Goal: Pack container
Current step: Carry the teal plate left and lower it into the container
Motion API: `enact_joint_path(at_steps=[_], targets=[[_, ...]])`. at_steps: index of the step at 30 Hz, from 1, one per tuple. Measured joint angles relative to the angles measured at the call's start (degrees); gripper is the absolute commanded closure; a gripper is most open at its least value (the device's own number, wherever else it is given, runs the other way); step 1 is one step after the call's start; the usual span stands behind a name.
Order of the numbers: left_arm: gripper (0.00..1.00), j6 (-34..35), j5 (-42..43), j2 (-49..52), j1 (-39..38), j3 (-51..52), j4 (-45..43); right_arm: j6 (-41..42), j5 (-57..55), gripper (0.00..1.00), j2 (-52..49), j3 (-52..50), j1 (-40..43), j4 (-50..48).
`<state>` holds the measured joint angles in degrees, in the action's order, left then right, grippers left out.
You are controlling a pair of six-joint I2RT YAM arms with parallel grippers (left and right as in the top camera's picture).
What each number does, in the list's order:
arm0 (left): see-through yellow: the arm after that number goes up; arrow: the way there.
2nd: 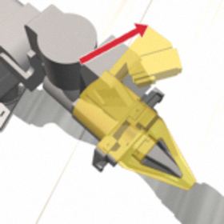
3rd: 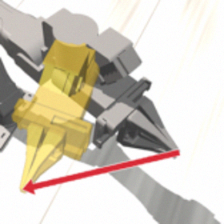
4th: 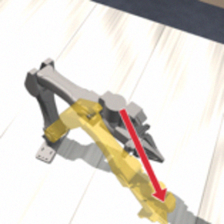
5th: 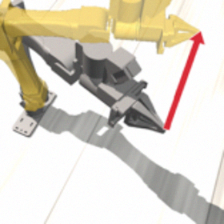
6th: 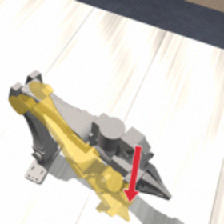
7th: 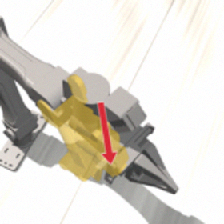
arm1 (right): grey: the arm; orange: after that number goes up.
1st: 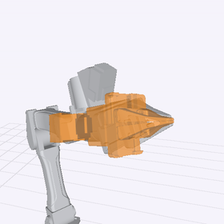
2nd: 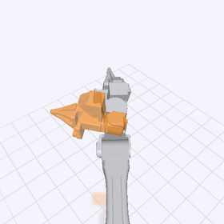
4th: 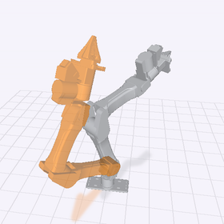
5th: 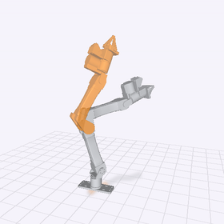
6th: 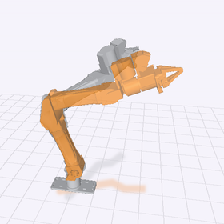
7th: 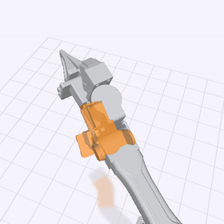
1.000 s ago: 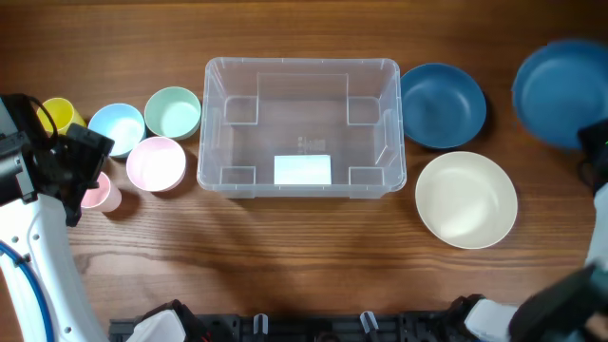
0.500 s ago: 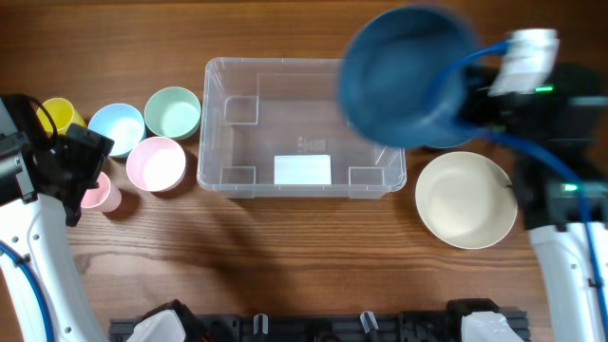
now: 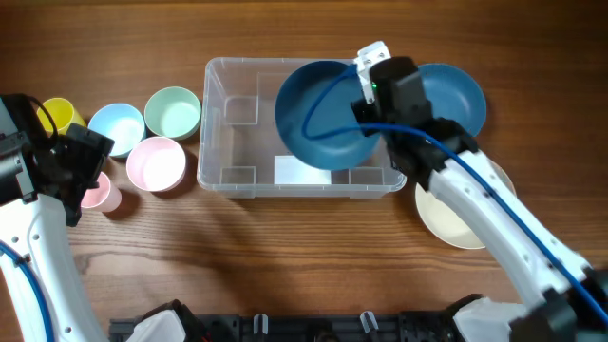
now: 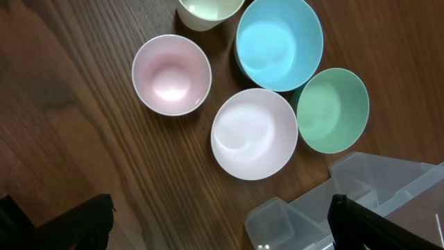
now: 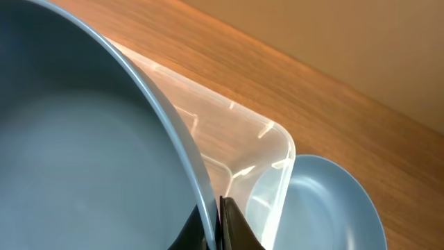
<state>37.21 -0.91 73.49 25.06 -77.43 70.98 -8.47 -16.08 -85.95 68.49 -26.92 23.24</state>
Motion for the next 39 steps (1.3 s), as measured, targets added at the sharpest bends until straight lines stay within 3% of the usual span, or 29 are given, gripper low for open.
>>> enact_joint_path(at_steps=[26, 27, 29, 31, 39], targets=[[0.0, 0.0, 0.0, 0.0, 0.0, 0.0, 0.02, 2.64, -0.92, 0.96, -14.27, 0.0, 1.86, -4.59], [0.0, 0.02, 0.0, 0.0, 0.0, 0.0, 0.02, 2.64, -0.9, 0.94, -14.36, 0.0, 1.86, -5.11], [0.0, 0.02, 0.0, 0.0, 0.0, 0.0, 0.02, 2.67, -0.9, 0.6, -14.36, 0.0, 1.86, -5.81], [0.0, 0.0, 0.0, 0.0, 0.0, 0.0, 0.02, 2.97, -0.87, 0.47, -14.36, 0.0, 1.86, -6.25], [0.0, 0.0, 0.0, 0.0, 0.0, 0.0, 0.02, 3.48, -0.9, 0.44, -14.36, 0.0, 1.86, -7.1]])
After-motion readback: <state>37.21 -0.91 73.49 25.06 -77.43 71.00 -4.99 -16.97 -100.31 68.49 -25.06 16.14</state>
